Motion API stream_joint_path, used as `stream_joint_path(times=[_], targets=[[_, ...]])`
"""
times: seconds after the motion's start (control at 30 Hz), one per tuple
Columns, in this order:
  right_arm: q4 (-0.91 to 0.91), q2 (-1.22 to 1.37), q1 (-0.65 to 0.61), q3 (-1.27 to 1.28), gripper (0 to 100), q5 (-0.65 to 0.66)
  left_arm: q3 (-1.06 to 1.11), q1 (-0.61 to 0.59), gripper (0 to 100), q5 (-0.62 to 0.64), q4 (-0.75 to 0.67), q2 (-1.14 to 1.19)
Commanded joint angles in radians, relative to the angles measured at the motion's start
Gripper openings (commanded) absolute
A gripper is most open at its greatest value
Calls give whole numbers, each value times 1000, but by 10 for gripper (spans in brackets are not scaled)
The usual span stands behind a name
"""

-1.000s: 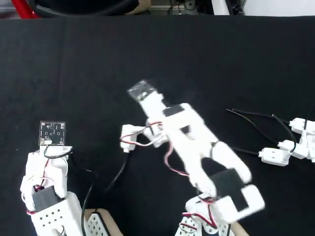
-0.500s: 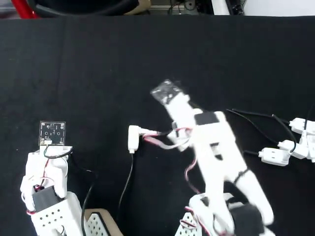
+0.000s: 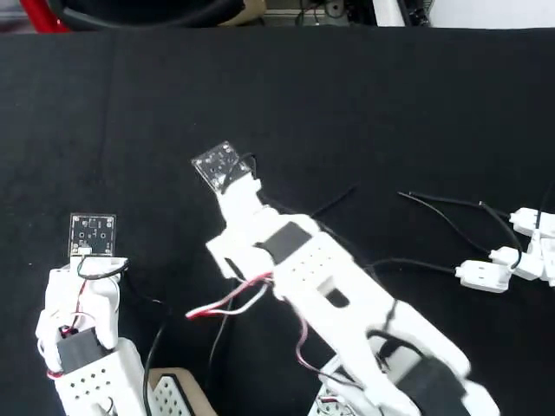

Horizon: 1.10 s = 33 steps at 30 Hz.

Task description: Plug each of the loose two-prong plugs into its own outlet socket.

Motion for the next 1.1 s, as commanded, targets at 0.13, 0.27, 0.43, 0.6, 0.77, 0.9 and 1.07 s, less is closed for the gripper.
stream_joint_path(times=[0.13, 0.27, 0.43, 0.6, 0.77, 0.9, 1.07], targets=[[-28, 351, -17, -208, 216, -218, 19, -5, 30, 5, 3, -6], [-28, 499, -11, -289, 220, -285, 19, -5, 30, 5, 3, -6], [-28, 595, -17, -308, 204, -232, 19, -5, 30, 5, 3, -6], [-28, 545, -11, -303, 11, -224, 19, -5, 30, 5, 3, -6], [11, 501, 2, -268, 12, -224, 19, -5, 30, 3, 3, -6], [190, 456, 92, -275, 11, -160, 19, -5, 30, 3, 3, -6], [374, 346, 430, -275, 11, -8, 19, -5, 30, 3, 3, -6]])
